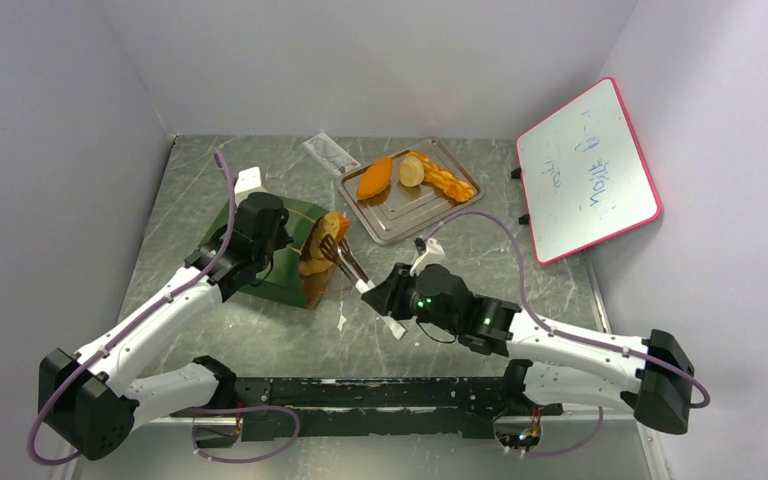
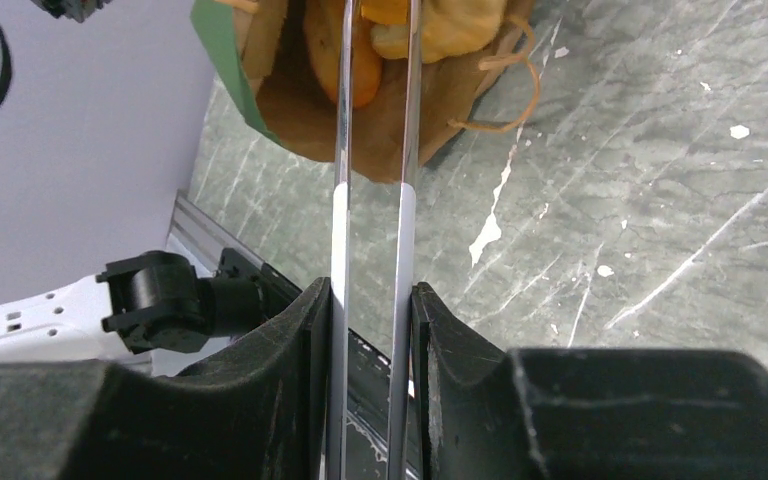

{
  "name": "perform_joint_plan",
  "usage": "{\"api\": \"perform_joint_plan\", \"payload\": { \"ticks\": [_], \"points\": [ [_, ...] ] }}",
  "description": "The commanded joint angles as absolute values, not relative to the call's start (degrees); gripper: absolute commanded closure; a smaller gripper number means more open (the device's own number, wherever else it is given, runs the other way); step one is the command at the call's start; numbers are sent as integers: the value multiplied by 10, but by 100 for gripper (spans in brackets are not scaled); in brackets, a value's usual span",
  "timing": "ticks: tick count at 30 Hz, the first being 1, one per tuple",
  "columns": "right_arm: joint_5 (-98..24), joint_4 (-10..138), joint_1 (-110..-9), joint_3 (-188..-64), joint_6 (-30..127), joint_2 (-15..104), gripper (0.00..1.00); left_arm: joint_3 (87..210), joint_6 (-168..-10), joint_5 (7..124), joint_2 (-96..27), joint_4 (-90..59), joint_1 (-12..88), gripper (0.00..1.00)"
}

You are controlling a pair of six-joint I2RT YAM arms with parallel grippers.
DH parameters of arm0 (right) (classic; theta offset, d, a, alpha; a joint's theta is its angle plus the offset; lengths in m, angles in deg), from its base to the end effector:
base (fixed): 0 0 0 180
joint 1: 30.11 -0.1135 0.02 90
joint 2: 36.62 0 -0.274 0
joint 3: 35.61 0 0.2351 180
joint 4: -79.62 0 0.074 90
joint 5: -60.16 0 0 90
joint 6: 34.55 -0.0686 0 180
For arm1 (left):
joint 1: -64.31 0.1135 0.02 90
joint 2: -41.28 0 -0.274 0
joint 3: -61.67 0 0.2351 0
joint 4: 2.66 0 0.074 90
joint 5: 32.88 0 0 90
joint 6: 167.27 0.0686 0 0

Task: Take the fake bread out of the paper bag
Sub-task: Place the fake bread in the container.

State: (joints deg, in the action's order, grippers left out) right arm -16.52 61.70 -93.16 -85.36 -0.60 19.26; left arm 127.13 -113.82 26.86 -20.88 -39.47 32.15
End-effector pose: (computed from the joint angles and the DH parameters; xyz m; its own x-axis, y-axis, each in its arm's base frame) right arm 0.1177 0.1966 0.2579 -0.7436 0.3185 -0.5879 -0.2780 0.6524 0.7051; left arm 0.2198 -0.0973 0.2958 -0.4374 -0.3326 -0.8355 -0.1947 0.9421 -0.2730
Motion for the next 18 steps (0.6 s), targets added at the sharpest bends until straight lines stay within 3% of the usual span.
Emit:
{"api": "perform_joint_plan", "payload": {
  "ticks": [1, 8, 18],
  "points": [
    [-181, 681, -925, -886, 10, 250, 78, 1266, -1148, 280, -201, -373, 327, 93],
    [-240, 762, -924, -938, 13, 384, 79, 1276, -1146, 282, -196, -373, 327, 93],
    [-259, 750, -908, -1008, 43, 422, 80, 1280, -1145, 286, -205, -362, 334, 93]
  ]
}}
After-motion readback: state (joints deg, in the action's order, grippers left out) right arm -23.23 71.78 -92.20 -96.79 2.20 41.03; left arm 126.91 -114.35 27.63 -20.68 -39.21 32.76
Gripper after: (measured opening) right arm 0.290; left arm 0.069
